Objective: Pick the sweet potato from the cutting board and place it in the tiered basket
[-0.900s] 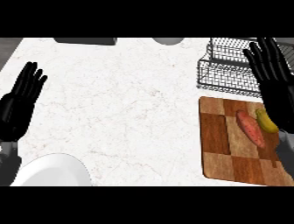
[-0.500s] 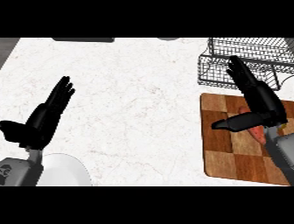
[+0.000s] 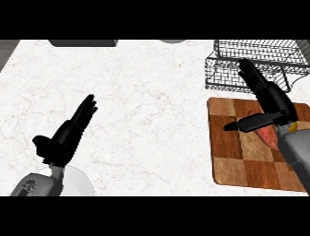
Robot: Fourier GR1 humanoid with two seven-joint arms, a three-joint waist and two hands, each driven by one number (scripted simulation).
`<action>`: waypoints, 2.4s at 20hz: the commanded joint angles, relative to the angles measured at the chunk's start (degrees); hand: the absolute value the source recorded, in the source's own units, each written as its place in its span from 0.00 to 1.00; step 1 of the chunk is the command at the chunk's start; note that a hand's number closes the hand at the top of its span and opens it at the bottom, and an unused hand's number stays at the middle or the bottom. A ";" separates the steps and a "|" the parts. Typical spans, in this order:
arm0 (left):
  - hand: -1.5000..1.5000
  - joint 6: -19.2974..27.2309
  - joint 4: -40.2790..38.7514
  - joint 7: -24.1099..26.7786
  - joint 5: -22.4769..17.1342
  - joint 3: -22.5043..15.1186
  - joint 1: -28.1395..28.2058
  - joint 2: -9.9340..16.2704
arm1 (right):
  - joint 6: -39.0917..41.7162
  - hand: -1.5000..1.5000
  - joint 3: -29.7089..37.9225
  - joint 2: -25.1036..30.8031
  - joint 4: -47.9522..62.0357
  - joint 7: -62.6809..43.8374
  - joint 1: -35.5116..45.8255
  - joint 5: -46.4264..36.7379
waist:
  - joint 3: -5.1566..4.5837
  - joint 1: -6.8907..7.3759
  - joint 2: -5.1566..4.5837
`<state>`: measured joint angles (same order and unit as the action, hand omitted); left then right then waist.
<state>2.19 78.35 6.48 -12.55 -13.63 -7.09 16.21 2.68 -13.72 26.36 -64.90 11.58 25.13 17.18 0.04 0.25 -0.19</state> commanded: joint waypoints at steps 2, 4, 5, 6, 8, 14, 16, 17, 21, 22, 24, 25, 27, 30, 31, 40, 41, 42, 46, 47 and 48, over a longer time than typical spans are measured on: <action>0.50 1.25 0.13 -0.76 1.41 -1.25 0.38 -1.54 | 1.56 0.00 -3.10 10.35 -3.43 -6.33 3.35 -8.46 | -0.15 -0.43 0.51; 0.50 -0.38 -0.44 -0.63 -0.19 0.28 0.71 0.00 | 3.79 0.00 -6.36 17.83 -5.22 -12.04 6.11 -14.16 | -0.43 -0.44 0.95; 0.50 0.56 -0.94 -0.67 0.81 0.04 -0.60 -0.47 | 6.36 0.00 -7.14 20.89 -5.69 -13.46 7.22 -15.55 | -0.42 -0.87 0.83; 0.50 0.44 -1.41 -0.28 0.71 0.33 -0.50 -0.39 | 9.07 0.00 -9.98 22.64 -6.17 -15.13 7.12 -17.81 | -0.46 -0.69 0.74; 0.50 0.37 -0.44 -1.52 0.59 -0.60 -0.30 -1.07 | 13.56 0.00 -13.28 26.39 -7.92 -19.08 8.79 -21.14 | -0.44 -0.26 0.83; 0.50 0.55 -0.41 0.66 1.79 -0.92 1.47 -1.66 | 26.66 0.00 -17.67 30.47 -17.82 -29.80 12.57 -22.92 | -0.19 -0.21 0.55; 0.50 -0.89 -2.48 -0.92 0.24 1.98 -1.80 -0.42 | 27.56 0.00 -16.97 29.63 -25.70 -36.28 9.64 -20.69 | -0.15 -1.25 0.60; 0.50 0.76 -0.34 0.77 2.13 -0.20 1.14 -2.31 | 29.62 0.00 -16.03 29.38 -25.97 -38.29 10.14 -19.90 | -0.12 -0.67 0.53; 0.50 -0.40 -0.86 1.62 2.83 0.86 2.03 -2.29 | 30.14 0.00 -12.28 29.89 -34.38 -44.28 3.28 -19.72 | -0.09 -0.84 0.43; 0.50 0.35 -1.47 0.10 3.58 0.17 0.27 -3.94 | 29.92 0.00 -12.12 27.11 -33.28 -46.20 3.88 -21.60 | -0.08 -0.58 0.32; 0.50 -2.18 -3.40 1.54 3.26 2.87 -1.47 -2.27 | 29.02 0.00 -10.25 24.54 -30.78 -43.24 2.39 -25.92 | -0.06 -0.44 0.23; 0.50 0.78 0.57 -0.67 4.49 0.27 1.72 -4.29 | 25.33 0.00 -11.00 23.28 -30.94 -43.25 0.80 -28.91 | -0.04 -0.31 0.28; 0.50 -0.78 1.28 -2.64 3.15 2.53 -0.93 -2.65 | 23.64 0.00 -9.14 23.68 -28.64 -40.46 -0.02 -32.00 | -0.02 -0.26 0.22; 0.50 -1.89 2.59 -2.57 3.10 2.23 1.83 -1.98 | 24.25 0.00 -13.38 22.81 -31.26 -45.88 -2.86 -37.19 | -0.03 -0.16 0.34; 0.50 -0.99 0.52 1.34 4.83 0.93 3.56 -4.12 | 25.05 0.00 -13.41 20.75 -27.52 -45.72 -1.28 -38.39 | -0.05 0.11 0.19; 0.50 -4.33 -2.54 0.41 6.01 4.81 -0.75 -4.14 | 27.51 0.00 -7.01 13.71 -15.57 -35.60 -1.10 -45.85 | -0.03 0.06 0.11; 0.50 -3.24 0.07 -1.36 6.60 4.44 -0.23 -5.26 | 27.43 0.00 -6.58 12.03 -19.54 -38.34 -4.22 -46.61 | -0.04 -0.12 0.20; 0.50 -5.42 -4.88 4.00 6.28 5.63 1.39 -4.15 | 26.64 0.00 -6.80 14.44 -16.50 -32.94 -4.55 -48.04 | -0.04 -0.10 0.13; 0.50 -2.54 0.02 0.53 7.82 4.49 2.57 -7.06 | 23.74 0.00 -6.01 9.41 -12.78 -35.04 -5.42 -53.25 | -0.04 -0.07 0.21; 0.50 -2.52 3.60 -2.49 8.48 3.87 2.96 -6.38 | 25.78 0.00 -4.30 11.31 -13.75 -33.96 -6.49 -52.66 | -0.03 -0.12 0.25; 0.50 -4.89 -1.15 -0.40 7.77 5.89 0.26 -5.19 | 22.49 0.00 -5.01 8.84 -8.30 -32.44 -4.97 -55.52 | -0.03 -0.04 0.14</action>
<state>-1.70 77.72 6.17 -5.54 -8.76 -6.05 10.76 27.31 -19.81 37.56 -78.07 -23.16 20.85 -34.14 0.00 0.21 -0.02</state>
